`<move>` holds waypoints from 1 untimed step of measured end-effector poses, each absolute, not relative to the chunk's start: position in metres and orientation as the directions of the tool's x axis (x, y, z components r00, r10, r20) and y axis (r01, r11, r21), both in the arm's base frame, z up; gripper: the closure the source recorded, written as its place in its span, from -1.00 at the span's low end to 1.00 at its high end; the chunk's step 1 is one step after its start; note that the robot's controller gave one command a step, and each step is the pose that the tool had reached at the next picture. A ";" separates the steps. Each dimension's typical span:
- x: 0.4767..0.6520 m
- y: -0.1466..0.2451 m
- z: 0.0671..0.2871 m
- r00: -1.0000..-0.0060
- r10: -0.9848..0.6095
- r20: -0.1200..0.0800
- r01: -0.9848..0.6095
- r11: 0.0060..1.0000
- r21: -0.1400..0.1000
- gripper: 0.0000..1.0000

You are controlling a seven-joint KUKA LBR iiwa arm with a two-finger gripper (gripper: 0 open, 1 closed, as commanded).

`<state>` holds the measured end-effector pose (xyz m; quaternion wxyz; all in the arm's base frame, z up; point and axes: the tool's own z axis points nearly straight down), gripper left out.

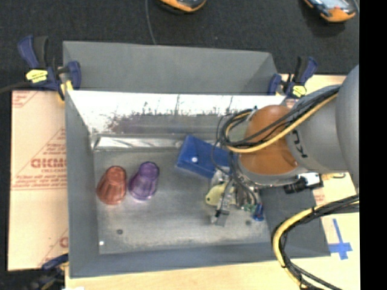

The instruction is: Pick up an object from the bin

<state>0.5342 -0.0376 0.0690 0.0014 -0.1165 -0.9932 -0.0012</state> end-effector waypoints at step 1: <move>0.538 -0.039 0.070 -0.973 0.232 -0.013 0.232 0.973 0.002 1.00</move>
Offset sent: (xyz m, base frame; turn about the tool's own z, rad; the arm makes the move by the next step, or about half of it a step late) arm 0.0000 0.0000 0.0000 0.0000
